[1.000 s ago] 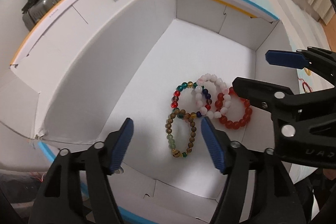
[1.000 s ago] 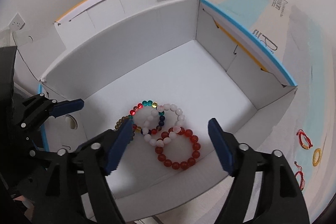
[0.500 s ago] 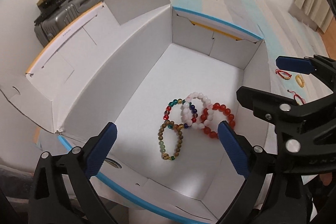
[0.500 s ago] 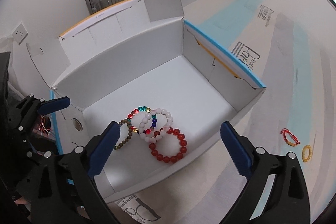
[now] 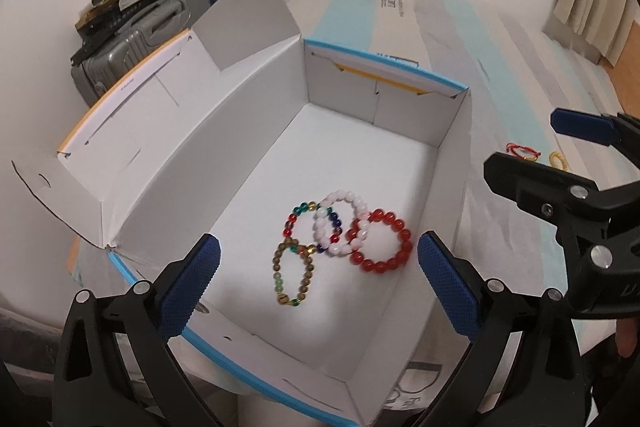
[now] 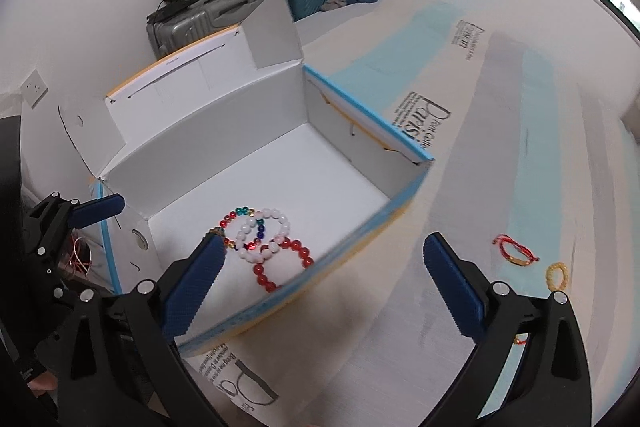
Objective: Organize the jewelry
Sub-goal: 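Move both tools away from the box toward the red string bracelet and pearl earring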
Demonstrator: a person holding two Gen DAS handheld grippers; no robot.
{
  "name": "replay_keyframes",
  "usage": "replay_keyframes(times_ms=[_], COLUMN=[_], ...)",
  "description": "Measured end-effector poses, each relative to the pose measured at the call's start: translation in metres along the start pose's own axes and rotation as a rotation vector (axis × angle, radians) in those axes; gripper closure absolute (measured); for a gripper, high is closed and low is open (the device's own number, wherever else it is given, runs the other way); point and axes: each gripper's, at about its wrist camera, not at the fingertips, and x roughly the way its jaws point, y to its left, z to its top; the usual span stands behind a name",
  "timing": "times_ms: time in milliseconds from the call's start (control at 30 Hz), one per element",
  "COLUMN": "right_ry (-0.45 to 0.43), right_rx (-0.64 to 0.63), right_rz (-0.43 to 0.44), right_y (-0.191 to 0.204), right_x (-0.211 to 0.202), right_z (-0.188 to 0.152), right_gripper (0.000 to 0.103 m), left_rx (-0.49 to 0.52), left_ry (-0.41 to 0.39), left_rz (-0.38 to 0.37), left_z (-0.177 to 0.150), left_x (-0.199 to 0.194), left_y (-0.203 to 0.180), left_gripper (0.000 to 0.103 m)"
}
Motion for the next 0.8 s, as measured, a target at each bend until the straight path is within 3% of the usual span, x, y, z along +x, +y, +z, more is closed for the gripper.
replay_keyframes(times_ms=[433, 800], right_ry=[-0.055, -0.067], right_rx=[0.091, 0.173], right_rz=[-0.064, -0.124], right_y=[-0.064, -0.141], right_x=[-0.036, -0.066], right_z=[-0.028, -0.064], right_gripper=[0.007, 0.007], left_rx=[0.020, 0.074], left_ry=[-0.074, -0.077], left_rz=[-0.009, -0.053], left_z=[0.011, 0.018], left_x=[-0.020, -0.015], left_y=[-0.054, -0.120], left_gripper=[0.006, 0.006])
